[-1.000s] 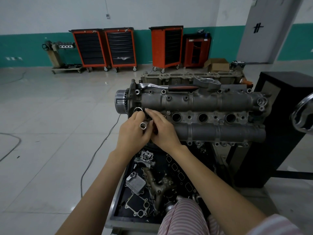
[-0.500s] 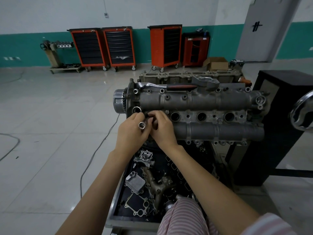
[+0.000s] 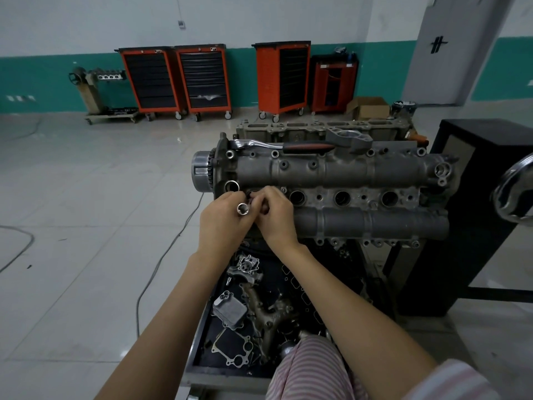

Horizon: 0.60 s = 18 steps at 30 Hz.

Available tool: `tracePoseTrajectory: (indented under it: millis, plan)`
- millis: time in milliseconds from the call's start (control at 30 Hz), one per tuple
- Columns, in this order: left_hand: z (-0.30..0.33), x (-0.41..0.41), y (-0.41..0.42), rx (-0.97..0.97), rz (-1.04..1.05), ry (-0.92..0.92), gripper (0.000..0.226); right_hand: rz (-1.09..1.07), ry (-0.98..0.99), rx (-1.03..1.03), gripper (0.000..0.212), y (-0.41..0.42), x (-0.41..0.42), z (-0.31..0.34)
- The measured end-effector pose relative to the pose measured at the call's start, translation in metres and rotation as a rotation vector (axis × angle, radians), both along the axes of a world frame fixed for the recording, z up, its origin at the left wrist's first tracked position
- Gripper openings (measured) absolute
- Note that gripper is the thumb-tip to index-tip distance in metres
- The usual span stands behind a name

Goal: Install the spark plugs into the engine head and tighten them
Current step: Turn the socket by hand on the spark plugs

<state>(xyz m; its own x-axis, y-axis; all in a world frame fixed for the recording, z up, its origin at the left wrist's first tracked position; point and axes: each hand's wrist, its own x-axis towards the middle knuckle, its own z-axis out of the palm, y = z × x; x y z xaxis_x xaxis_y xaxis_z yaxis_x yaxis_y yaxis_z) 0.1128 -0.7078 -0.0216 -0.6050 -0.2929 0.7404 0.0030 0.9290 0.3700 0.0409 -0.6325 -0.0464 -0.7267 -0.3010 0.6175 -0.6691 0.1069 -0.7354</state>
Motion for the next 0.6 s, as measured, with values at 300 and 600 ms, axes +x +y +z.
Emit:
tracePoseTrajectory:
  millis: [300, 600]
  plan:
    - [-0.007, 0.002, -0.005, -0.138, -0.047, 0.032, 0.027, 0.079, 0.146, 0.139, 0.043, 0.01, -0.002, -0.005]
    - [-0.004, 0.003, -0.003, 0.0, -0.068, -0.005, 0.039, 0.036, 0.055, 0.001, 0.014, 0.005, -0.001, -0.002]
